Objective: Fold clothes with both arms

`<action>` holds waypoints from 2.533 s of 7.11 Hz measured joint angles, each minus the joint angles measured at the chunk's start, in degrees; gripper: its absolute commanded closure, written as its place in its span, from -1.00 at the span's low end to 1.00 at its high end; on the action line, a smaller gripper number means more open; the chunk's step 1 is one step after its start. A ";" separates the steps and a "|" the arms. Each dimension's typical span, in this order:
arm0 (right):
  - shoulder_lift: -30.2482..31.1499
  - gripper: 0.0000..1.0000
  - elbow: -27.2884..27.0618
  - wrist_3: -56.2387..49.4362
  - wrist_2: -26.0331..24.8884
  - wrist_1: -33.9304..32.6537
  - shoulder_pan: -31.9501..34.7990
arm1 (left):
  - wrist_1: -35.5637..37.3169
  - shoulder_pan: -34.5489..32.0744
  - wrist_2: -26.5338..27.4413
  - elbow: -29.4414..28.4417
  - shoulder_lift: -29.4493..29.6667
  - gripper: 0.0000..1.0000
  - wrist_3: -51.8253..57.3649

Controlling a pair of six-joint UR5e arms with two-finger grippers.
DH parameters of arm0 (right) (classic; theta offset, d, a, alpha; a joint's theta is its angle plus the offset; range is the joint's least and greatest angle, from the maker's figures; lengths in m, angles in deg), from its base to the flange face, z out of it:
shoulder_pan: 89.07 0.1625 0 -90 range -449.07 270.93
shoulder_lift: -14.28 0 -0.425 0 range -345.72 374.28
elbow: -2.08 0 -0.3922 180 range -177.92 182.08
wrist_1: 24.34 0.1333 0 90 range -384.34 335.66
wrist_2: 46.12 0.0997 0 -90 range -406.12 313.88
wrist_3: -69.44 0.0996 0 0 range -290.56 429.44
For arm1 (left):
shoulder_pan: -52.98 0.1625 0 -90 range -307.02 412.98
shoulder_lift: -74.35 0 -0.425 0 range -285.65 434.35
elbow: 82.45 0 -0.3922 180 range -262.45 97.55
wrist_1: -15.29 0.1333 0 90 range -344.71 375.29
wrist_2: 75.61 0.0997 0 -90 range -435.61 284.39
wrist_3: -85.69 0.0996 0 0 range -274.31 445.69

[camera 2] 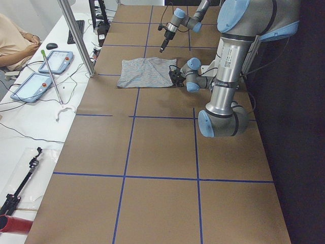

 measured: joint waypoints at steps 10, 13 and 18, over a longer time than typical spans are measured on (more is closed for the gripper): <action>-12.99 -0.42 0.46 25.79 -4.17 -34.76 -8.85 | -0.01 0.05 -0.02 0.59 0.19 1.00 0.57; -14.37 -0.33 0.85 25.61 -3.61 -39.02 -10.03 | -0.01 0.05 -0.01 0.66 0.35 1.00 0.65; -17.11 -0.25 5.80 22.77 -4.40 -39.40 -9.85 | -0.01 0.05 -0.02 0.68 0.37 1.00 0.59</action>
